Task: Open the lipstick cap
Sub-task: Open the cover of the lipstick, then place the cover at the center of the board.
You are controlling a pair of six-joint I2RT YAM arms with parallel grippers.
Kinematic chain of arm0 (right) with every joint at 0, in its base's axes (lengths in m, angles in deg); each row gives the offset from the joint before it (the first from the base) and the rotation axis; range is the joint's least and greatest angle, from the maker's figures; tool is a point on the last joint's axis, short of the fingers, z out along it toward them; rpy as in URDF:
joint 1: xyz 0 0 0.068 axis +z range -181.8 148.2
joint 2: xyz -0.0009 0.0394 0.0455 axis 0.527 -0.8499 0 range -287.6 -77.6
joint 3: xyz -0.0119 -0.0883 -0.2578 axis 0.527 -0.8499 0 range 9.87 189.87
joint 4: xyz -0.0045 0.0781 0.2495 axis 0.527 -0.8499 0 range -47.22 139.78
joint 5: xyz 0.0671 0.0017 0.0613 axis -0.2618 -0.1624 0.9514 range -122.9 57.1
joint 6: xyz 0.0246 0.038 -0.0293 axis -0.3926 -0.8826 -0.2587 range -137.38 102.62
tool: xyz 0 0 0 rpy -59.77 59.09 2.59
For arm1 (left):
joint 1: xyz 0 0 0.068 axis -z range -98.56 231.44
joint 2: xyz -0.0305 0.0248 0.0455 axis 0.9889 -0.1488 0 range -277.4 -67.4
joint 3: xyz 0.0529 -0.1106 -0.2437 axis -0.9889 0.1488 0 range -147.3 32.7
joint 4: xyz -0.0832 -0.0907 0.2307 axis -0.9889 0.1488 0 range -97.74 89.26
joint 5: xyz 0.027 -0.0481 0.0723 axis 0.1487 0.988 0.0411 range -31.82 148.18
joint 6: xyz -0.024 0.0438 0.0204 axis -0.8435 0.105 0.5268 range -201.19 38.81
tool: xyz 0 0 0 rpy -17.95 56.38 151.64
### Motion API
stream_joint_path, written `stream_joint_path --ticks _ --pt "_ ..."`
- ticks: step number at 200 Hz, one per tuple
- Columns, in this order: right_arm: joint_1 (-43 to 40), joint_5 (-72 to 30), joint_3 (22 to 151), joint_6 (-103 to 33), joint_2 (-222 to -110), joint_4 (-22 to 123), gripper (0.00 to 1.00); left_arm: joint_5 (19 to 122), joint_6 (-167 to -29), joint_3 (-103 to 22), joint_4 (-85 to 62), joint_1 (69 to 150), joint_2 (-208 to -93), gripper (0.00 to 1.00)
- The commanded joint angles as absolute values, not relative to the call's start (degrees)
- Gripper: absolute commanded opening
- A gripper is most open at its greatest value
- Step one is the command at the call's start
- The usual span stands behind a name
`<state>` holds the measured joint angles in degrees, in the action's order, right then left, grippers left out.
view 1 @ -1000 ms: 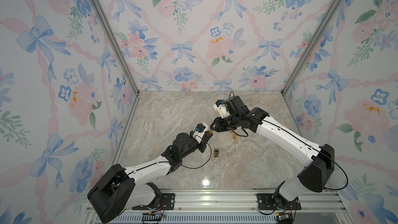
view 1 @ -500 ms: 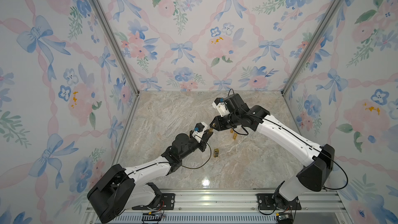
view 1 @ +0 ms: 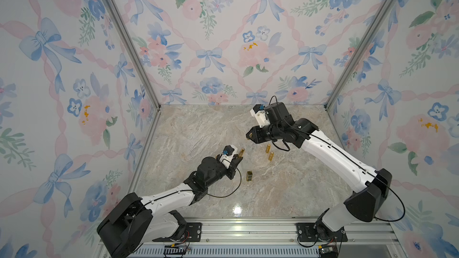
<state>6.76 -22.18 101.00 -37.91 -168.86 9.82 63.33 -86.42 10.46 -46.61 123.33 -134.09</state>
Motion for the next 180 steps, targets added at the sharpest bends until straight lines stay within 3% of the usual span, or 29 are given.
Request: stream_joint_path --ticks 1,69,180 --pt "4.9 -25.5 98.7 -38.2 -172.1 13.0 0.23 60.5 -87.5 11.5 -46.3 122.7 -132.1 0.00" --pt "4.0 -37.6 98.7 -37.1 -186.3 21.1 0.22 56.4 -87.9 9.6 -46.4 121.5 -134.0 0.00" --pt "2.0 -43.8 104.7 -36.9 -200.9 25.7 0.21 53.4 -87.6 6.1 -47.7 120.4 -139.4 0.00"
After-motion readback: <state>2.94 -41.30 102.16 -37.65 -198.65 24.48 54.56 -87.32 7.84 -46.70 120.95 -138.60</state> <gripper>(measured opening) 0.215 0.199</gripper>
